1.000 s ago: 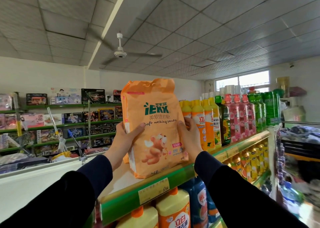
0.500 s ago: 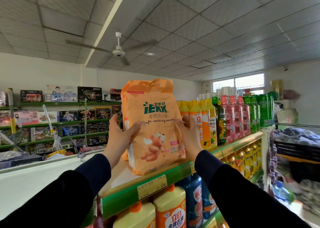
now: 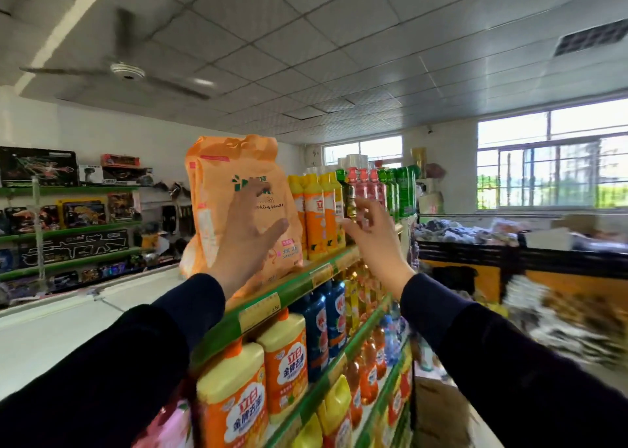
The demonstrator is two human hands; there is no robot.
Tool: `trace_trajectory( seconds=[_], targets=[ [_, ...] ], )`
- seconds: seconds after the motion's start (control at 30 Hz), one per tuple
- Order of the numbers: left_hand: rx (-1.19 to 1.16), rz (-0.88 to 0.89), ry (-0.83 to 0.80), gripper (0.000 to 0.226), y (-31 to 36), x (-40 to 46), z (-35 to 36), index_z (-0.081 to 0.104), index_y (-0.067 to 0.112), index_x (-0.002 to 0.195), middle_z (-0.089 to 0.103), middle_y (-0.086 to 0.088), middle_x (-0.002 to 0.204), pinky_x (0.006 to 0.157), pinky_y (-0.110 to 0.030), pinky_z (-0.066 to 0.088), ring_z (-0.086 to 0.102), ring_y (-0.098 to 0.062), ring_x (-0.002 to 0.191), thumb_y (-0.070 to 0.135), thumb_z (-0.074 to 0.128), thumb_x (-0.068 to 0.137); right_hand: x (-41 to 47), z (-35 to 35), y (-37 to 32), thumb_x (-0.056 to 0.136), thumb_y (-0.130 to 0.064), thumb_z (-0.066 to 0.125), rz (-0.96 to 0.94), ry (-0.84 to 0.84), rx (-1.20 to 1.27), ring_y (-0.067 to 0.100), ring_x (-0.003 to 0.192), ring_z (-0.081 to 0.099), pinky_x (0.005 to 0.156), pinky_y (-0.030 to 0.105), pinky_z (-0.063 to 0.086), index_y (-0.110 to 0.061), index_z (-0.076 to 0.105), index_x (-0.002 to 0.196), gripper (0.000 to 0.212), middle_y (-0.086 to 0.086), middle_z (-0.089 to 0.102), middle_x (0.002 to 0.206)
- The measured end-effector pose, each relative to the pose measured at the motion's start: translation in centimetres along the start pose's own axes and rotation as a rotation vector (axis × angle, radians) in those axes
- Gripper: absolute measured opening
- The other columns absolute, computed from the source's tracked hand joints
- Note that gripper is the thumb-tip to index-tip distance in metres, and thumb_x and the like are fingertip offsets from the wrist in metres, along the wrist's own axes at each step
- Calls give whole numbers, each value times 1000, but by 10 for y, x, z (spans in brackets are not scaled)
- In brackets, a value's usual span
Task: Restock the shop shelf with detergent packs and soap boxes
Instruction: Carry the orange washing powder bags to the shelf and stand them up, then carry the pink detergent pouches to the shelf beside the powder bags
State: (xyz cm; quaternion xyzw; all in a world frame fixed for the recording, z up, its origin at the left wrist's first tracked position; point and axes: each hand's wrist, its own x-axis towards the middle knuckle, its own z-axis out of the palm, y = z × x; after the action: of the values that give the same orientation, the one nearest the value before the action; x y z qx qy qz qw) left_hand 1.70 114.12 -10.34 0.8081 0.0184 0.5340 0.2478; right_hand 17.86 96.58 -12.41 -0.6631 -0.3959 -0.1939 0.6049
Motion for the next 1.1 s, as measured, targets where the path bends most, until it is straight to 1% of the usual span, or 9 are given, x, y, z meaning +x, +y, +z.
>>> trace_trajectory(
  seconds=[0.13,0.3,0.43,0.57,0.67,0.73,0.87,1.0,1.1],
  targets=[
    [-237,-73,-168,29,27,-20,28,58,49,115,59,26,124,102,-31,42,54,3,117,35,70,93,-58,-61,-22,95,-37,66,42,60,-121,14,120,55,103,41,48,-32,53,134,42,-12,53,131],
    [-526,-148,-338,18,89,-55,83,68,36,106,70,15,111,83,-13,46,63,8,99,23,72,94,-130,-150,-55,98,-33,64,141,126,-318,14,129,52,107,37,45,-25,52,141,45,-6,56,140],
    [-693,-183,-492,12,159,-81,124,73,32,101,74,6,109,96,-31,53,68,-9,104,22,72,94,-183,-227,-92,99,-33,63,186,157,-458,12,128,52,107,36,46,-25,53,140,43,-7,58,138],
    [-849,-136,-661,22,253,-108,158,77,43,88,75,1,110,101,-44,53,69,-21,110,23,72,95,-238,-309,-134,98,-34,63,220,252,-601,7,117,56,87,16,49,-25,57,135,38,-12,60,129],
    [-938,-77,-793,10,327,-129,180,76,33,100,74,1,115,104,-48,52,68,-19,112,27,72,95,-278,-371,-170,96,-36,66,266,329,-677,6,117,58,94,24,47,-25,60,132,38,-13,61,127],
    [-995,-45,-843,10,381,-146,196,75,27,104,74,1,116,101,-41,54,68,-17,112,27,72,95,-305,-415,-194,95,-36,67,270,381,-762,6,115,58,94,25,46,-22,61,131,39,-13,62,125],
    [-1085,36,-948,16,485,-183,224,73,21,111,73,2,115,68,-7,51,68,3,94,23,70,96,-355,-493,-237,95,-34,69,334,451,-904,10,112,60,91,27,46,-19,60,129,39,-4,64,125],
    [-1171,72,-1051,19,580,-221,243,71,8,114,72,-15,120,98,-39,56,69,-30,111,13,69,96,-401,-565,-270,94,-43,67,442,490,-992,16,121,60,104,41,49,-20,57,136,48,-1,64,133],
    [-1247,101,-1094,9,639,-245,256,73,19,103,73,-12,115,89,-34,55,69,-27,104,18,69,96,-431,-606,-291,94,-40,68,475,541,-977,17,118,62,102,43,52,-21,58,134,45,-1,66,129]
  ],
)
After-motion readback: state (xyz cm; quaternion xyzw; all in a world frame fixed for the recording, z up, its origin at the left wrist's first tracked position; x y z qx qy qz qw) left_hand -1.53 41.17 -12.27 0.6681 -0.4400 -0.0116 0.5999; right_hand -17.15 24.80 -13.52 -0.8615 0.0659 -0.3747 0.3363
